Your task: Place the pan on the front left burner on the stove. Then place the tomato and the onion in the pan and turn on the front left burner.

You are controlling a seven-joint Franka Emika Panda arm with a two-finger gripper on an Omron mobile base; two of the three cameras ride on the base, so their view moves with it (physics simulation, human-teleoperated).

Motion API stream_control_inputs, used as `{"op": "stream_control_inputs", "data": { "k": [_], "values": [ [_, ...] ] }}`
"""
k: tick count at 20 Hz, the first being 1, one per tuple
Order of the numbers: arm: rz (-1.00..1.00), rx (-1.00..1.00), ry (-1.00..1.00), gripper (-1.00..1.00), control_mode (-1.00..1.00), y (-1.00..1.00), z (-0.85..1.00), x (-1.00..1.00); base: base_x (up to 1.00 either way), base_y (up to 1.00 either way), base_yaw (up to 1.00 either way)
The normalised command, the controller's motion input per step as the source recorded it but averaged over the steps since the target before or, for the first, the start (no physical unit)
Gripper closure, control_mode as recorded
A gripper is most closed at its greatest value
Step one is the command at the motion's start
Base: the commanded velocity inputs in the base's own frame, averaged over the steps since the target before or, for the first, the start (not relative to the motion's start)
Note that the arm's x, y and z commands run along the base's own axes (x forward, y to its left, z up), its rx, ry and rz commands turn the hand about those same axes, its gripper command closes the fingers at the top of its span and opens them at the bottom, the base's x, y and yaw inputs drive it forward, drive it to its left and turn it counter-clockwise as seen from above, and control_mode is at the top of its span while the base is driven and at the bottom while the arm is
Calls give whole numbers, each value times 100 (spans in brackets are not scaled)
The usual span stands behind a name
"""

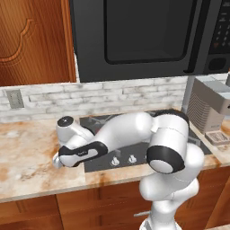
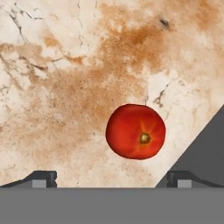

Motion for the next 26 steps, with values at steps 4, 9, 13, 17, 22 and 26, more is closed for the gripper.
{"op": "stream_control_inputs", "data": {
  "k": [4,9,13,17,22,26],
  "values": [
    [2,0,0,-100,-100,0,-4,0,0,0,0],
    [3,0,0,-100,-100,0,-6,2,0,0,0],
    [4,0,-2,-100,-100,0,-11,11,0,0,0],
    [5,0,-7,-100,-100,0,-14,18,0,0,0],
    [2,0,-5,-100,-100,3,-13,13,0,0,0],
    [0,-2,-5,-100,-100,19,-17,8,0,0,0]
  ]
}}
